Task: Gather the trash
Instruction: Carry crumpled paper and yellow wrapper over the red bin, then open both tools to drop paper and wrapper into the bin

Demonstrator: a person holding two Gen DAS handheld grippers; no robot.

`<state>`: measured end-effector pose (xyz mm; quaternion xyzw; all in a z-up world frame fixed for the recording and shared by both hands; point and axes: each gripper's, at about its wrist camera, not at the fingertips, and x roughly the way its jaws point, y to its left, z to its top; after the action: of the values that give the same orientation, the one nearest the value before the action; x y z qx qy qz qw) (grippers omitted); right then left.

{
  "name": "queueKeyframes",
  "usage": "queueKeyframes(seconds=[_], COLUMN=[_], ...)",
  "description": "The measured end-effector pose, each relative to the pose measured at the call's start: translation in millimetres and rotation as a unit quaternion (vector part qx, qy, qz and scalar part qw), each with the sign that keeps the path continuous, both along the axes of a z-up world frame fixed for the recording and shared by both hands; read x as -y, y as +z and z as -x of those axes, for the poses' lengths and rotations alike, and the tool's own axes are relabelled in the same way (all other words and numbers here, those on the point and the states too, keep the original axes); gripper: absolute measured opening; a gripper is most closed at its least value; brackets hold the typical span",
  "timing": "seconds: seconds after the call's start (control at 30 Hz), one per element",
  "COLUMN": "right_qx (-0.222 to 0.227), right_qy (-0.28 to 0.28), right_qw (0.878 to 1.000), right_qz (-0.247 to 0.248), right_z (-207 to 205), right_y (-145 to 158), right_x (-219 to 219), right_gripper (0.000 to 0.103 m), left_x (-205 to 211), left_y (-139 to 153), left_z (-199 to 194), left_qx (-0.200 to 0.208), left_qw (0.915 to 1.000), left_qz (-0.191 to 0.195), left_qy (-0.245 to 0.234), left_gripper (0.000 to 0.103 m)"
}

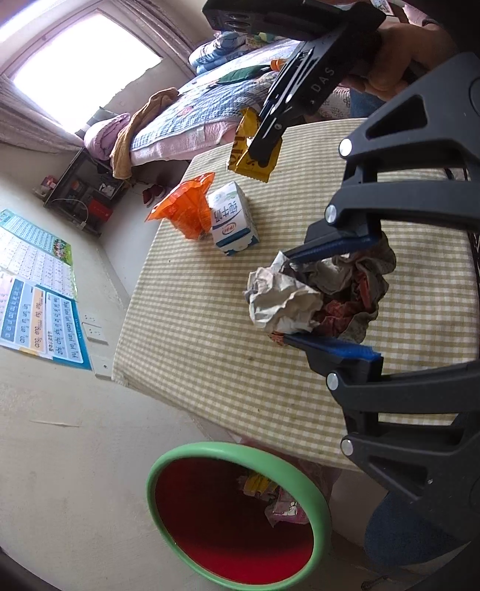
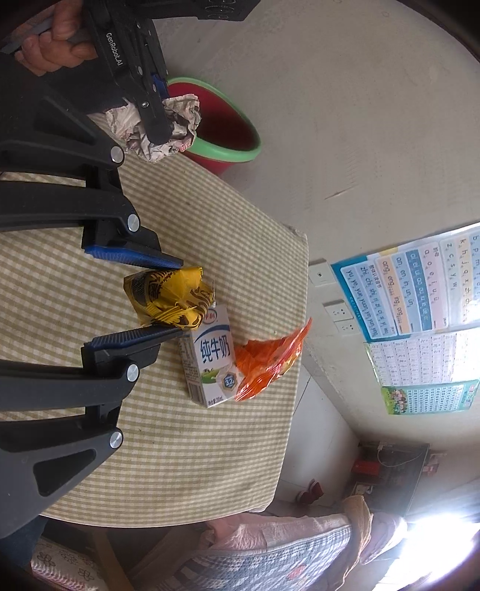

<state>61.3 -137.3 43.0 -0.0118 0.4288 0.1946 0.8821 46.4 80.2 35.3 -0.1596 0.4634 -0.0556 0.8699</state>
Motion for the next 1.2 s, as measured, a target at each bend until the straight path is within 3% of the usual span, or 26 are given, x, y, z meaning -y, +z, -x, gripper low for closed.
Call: queueKeyframes(seconds=[0.5, 0.87, 1.2], right_qx=[0.029, 0.027, 0.008], right_qy=[0.107, 0.176, 0.218], right_qw=[0.994, 0.984, 0.976], right_qz=[0.008, 0.009, 0.006], right_z=[-6, -12, -15], right_y=[25, 21, 5], right_x=[-121, -207, -267], right_gripper=[0.031, 0.031, 0.031], left_x=[-108, -182, -224], left_y=[13, 2, -3], left_z=[19, 35, 36], left_qx=[0.03, 0.028, 0.031], left_qw=[0.9933, 0.9816, 0.974], left_qz=[0.015, 0.037, 0.049], left_qy=[0.111, 0.185, 0.219], left_gripper=[0.037, 0.037, 0.038])
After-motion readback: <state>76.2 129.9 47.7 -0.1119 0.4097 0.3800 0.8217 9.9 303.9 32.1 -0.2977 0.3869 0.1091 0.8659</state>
